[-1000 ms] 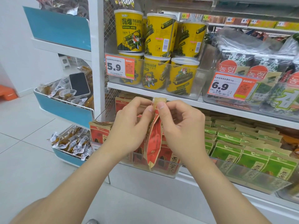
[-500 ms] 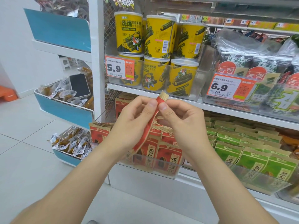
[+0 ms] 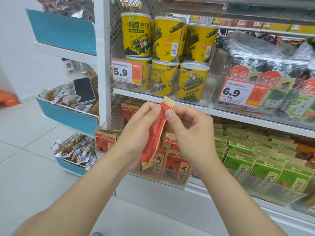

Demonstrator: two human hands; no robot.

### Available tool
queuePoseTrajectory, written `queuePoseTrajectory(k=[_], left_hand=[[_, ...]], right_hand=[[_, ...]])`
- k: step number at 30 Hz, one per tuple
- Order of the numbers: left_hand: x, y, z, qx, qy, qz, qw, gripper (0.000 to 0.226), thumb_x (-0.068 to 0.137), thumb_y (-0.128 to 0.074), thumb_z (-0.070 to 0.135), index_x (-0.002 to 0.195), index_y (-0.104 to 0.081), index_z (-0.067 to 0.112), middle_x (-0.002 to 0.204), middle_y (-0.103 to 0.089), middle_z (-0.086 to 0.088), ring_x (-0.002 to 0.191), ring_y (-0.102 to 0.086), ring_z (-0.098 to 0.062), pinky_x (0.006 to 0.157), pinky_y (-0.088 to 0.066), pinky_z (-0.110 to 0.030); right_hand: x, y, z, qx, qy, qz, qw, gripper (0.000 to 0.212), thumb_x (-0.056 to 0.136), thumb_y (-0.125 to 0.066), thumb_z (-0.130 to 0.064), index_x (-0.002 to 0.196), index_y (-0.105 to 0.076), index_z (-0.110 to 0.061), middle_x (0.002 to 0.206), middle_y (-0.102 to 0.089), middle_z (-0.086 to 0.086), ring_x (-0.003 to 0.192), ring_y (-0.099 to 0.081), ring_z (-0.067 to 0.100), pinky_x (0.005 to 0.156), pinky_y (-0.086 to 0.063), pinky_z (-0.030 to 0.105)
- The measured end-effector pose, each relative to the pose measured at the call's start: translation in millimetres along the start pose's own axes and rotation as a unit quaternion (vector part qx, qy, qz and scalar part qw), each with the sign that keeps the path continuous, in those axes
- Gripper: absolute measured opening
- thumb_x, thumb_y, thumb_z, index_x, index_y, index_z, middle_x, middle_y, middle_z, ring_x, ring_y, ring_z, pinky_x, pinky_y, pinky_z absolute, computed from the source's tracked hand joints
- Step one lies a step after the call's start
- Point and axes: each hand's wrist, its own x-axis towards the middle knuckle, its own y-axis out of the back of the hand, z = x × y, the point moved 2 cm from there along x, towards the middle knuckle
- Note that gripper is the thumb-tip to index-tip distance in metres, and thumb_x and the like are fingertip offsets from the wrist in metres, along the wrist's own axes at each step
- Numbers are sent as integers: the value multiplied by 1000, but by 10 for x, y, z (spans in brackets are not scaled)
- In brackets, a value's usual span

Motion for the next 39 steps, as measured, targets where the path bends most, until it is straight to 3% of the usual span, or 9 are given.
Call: queuePoseTrajectory(k=[6,10,13,18,21,26,31,34,39], left_hand=[[12,7,14,-57,1,20,998,20,111,-56,30,108,-63,11,102,-70,-17,97,-65,-31,92,-52,-53],[48,66,35,-133,-7,82,988,21,108,-60,34,106,-61,13,99,-67,-14,97,-62,-31,97,-53,-59],[76,122,37,-162,-14,94,982,32,105,-63,43,114,-62,13,104,-63,-16,102,-59,-33,111,-44,-70],[47,115,85,-89,-57,41,994,28,102,-68,31,120,-66,9,109,-75,-10,101,-72,-22,90,-61,-43],[-5,93,105,5,-78,3,997,31,100,-75,23,131,-73,19,132,-74,-4,121,-73,-23,98,-62,-48],[-65,22,106,93,-106,-50,989,56,96,-75,-2,143,-67,26,134,-73,9,116,-75,-20,94,-65,-49],[-78,-63,75,148,-120,-47,981,70,91,-83,4,150,-61,33,126,-73,15,102,-77,-14,86,-65,-37],[-78,-51,94,116,-101,-45,987,70,92,-81,-2,150,-62,32,125,-74,13,87,-75,-17,87,-65,-38],[-52,-3,69,66,-74,-48,994,72,90,-80,-6,150,-62,30,132,-73,3,104,-79,-28,99,-63,-46]], right_hand=[[-12,9,-51,-36,4,-75,997,13,94,-84,-21,104,-76,-24,98,-79,-3,94,-75,17,86,-61,38],[-51,-34,-9,-121,-19,-179,976,44,91,-83,-40,129,-62,-46,124,-70,-13,116,-69,11,100,-58,45],[-90,-68,-21,-92,-60,-218,970,47,95,-81,-35,132,-55,-46,129,-66,-8,100,-77,15,91,-64,47],[-40,-34,-84,-5,-20,-89,996,25,97,-79,-30,107,-61,-18,105,-78,7,77,-78,27,66,-63,44],[-7,2,-72,2,13,-24,1000,24,96,-76,-30,101,-58,-16,96,-77,12,78,-75,28,70,-62,46],[41,56,-59,51,-26,20,998,24,98,-68,-2,88,-46,-5,76,-61,8,64,-50,16,56,-43,26],[56,76,7,11,-21,14,1000,29,100,-72,-13,81,-50,-12,71,-63,-4,66,-56,12,62,-46,24],[43,101,-12,-21,-8,-32,999,27,98,-73,-10,88,-48,-16,76,-68,-6,68,-63,14,64,-53,33],[69,154,-2,-29,-3,-61,998,20,88,-70,-16,91,-51,-12,94,-71,16,81,-65,36,79,-58,65]])
